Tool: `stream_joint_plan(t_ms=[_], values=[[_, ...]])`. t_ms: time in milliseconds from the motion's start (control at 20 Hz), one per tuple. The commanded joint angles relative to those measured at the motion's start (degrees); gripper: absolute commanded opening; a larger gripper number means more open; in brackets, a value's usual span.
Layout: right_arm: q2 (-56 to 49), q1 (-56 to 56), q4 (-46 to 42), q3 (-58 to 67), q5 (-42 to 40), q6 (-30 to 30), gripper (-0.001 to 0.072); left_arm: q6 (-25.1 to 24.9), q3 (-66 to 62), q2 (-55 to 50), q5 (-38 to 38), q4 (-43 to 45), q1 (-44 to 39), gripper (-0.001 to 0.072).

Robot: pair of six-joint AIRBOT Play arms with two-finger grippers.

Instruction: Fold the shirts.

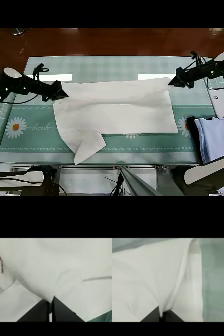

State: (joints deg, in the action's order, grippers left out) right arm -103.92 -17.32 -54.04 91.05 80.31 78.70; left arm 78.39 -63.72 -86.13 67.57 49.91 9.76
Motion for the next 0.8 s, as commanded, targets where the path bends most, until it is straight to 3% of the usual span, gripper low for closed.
stream_joint_plan(t_ms=[0, 50, 100, 150, 200, 250, 400, 550, 650, 750], values=[[0.04, 0.02, -2.27, -4.76, 0.92, 0.13, 0.0027, -0.81, 3.19, -0.31, 1.18, 0.17, -0.02, 0.0027], [0.04, 0.09, -2.64, -4.81, 1.05, 0.15, 0.003, -0.81, 3.19, -0.31, 0.98, 0.17, -0.02, 0.0027], [0.04, 0.39, -2.62, -4.81, 1.42, 0.44, 0.017, -0.79, 3.19, -0.31, 1.01, 0.2, 0.0, 0.003], [0.07, 0.61, -2.4, -4.81, 2.32, 0.63, 0.0503, -0.79, 3.06, -0.31, 1.27, 0.22, 0.02, 0.0123], [0.26, 0.59, -2.71, -4.81, 3.58, 0.61, 0.0625, -0.81, 2.34, -0.31, 2.95, 0.61, 0.35, 0.0494], [0.92, 0.44, -3.5, -4.81, 4.59, 0.79, 0.0625, -0.63, 1.18, -0.24, 5.09, 1.53, 1.05, 0.0703], [5.55, -1.09, -10.08, -4.98, 6.03, 2.03, 0.0623, -0.55, -0.66, 2.01, 13.14, 5.53, 5.51, 0.0704], [14.86, -3.52, -14.49, -13.92, -0.85, 3.8, 0.0622, -0.57, 6.08, 9.62, 14.25, 11.37, 10.75, 0.0704], [22.73, -4.0, -12.74, -25.42, -8.5, 3.48, 0.0622, -0.83, 15.04, 15.34, 12.98, 12.7, 13.97, 0.0704], [30.91, -3.52, -4.79, -38.25, -15.76, 1.03, 0.0622, -2.19, 23.54, 20.61, 8.87, 12.76, 16.44, 0.0704]])
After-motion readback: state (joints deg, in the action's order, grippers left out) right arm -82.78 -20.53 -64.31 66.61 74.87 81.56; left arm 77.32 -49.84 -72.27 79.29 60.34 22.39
